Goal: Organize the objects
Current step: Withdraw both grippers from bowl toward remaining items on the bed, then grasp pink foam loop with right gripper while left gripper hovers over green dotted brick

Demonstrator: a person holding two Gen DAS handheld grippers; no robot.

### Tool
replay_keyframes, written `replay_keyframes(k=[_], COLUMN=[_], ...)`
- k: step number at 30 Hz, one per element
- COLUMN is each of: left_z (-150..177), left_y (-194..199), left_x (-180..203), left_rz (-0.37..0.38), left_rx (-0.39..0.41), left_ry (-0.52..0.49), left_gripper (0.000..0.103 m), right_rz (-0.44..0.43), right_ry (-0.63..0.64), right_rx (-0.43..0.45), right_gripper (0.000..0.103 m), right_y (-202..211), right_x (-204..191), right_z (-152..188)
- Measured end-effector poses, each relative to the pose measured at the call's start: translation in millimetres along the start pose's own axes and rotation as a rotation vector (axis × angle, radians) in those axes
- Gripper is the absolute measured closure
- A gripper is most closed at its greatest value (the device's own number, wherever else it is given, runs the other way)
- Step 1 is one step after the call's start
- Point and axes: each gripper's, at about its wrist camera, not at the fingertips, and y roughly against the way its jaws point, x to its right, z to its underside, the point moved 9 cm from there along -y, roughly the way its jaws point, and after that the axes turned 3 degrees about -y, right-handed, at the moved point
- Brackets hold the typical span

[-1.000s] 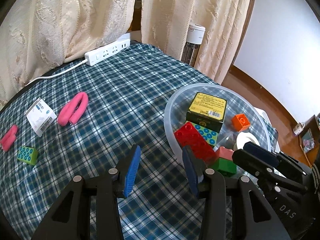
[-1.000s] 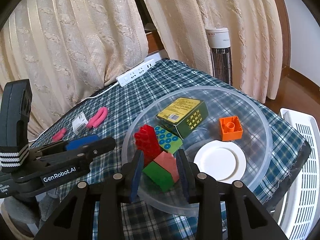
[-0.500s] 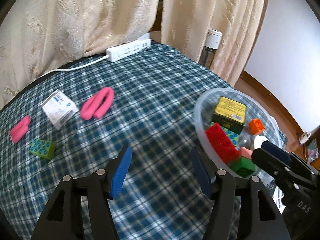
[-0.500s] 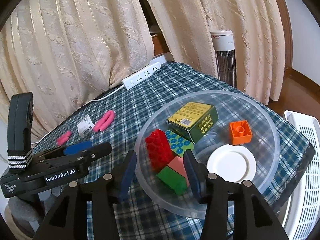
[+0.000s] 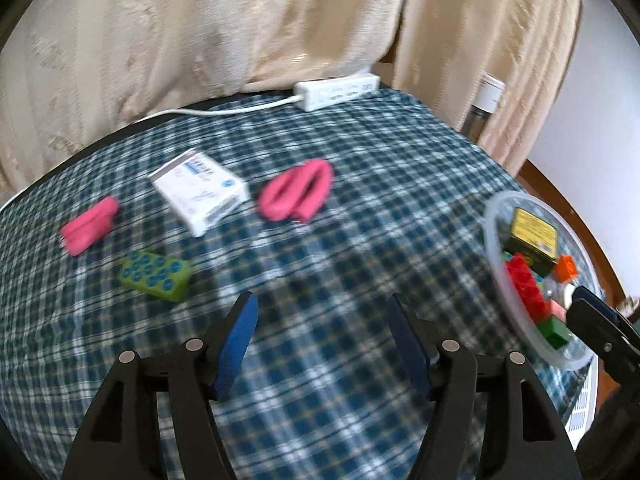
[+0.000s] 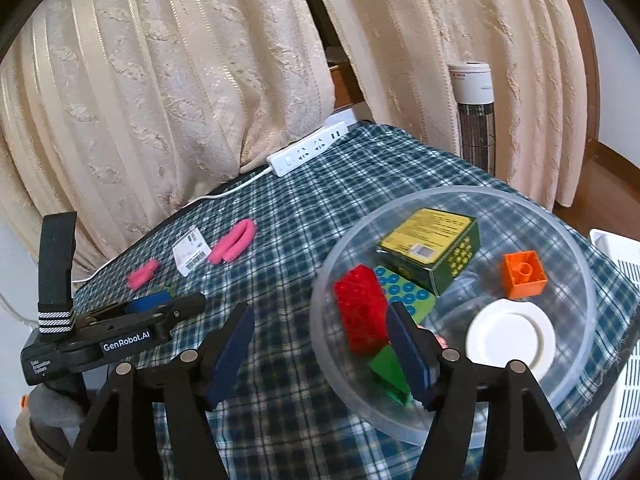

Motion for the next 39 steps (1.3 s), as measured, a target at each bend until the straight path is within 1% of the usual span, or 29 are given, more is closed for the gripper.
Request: replay_keyframes(k=[9,14,18,27,33,39], left_z=[0.9,0.5,2.9,4.6,4.1,2.4], left_y=[0.0,-3.6,-12.6,-34.2,-42.8,-45.0], left_x=[-63.0,-90.3,-106.6,-127.3,-131.3,-132.5], left_rz=[-0.078,-0.113,-0.125,-0.148,-0.135,-0.121], left_rx=[0.001,-0.004,-0.025,-0.059,-0.071,-0.060], left_ry=[0.089,0.112,0.122,0.113,0.116,0.126], left_gripper=[0.035,0.035,0.035,0.035,0.035,0.035], right_rz=[-0.028,-0.040,-0.049,-0.063,-0.081,-0.082], right_ry=[0.035,0.052,0.071,0.107,0.123,0.142], right_rx=[-0.024,-0.039,-0.047,-0.077,-0.114,-0.137], right_gripper=[0.029,0.029,0.029,0.029,0.029,0.029], right_y=[-13.6,-21.9,-27.9,-49.5,-68.2,-88.1], right_x=[-25.7,-37.8,-48.7,-69.3,-82.1,-97.3], right_z=[1.9,4.2,4.5,5.2,5.6,1.3])
